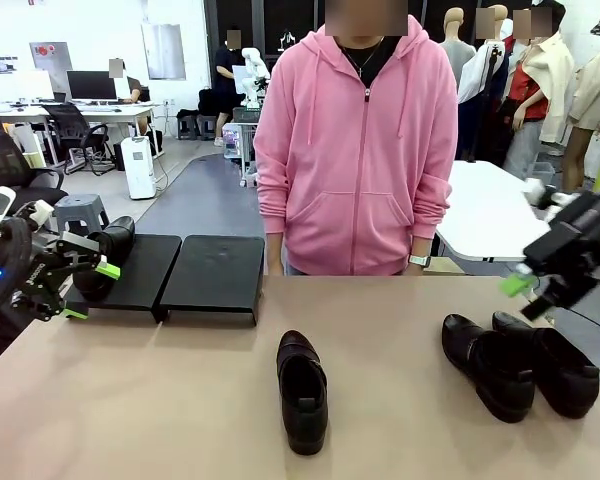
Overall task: Organize the shoes by placing them on the stand.
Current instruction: Pick up one Shoe and place it in the middle of the table, then place the Shoe from the middle of the table onto the Shoes Stand.
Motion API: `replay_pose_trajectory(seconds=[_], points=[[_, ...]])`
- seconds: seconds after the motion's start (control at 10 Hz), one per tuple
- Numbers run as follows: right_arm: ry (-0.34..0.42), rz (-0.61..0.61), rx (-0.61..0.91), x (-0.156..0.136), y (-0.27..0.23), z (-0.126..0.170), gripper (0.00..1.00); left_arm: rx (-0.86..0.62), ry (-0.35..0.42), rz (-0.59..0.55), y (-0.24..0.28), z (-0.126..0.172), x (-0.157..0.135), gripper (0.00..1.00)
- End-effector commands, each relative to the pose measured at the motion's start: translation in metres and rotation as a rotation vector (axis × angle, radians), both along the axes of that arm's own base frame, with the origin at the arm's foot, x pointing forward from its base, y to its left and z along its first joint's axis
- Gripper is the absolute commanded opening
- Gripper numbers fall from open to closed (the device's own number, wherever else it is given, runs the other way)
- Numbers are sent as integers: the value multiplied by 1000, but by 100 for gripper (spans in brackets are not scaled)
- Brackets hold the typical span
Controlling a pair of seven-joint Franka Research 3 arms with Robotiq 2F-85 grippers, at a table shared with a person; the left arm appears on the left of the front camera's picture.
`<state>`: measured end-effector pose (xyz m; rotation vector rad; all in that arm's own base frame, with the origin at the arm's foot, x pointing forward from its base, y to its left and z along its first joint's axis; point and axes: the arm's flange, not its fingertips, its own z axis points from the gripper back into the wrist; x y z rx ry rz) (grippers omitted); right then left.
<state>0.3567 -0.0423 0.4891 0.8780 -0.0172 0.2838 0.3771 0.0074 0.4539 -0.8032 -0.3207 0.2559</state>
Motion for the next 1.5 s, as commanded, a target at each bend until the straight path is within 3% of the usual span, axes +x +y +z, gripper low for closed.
replay_pose_trajectory(seconds=[0.0, 0.2, 0.3, 1.4], points=[[55, -153, 153, 3, -15, -28, 100, -13, -3, -2, 1, 1, 0, 100], [112, -362, 85, 0, -8, -46, 100, -13, -3, -2, 1, 1, 0, 100], [84, -163, 115, 0, -38, -35, 100, -13, -3, -2, 1, 1, 0, 100], [84, -163, 115, 0, -38, -35, 100, -13, -3, -2, 1, 1, 0, 100]])
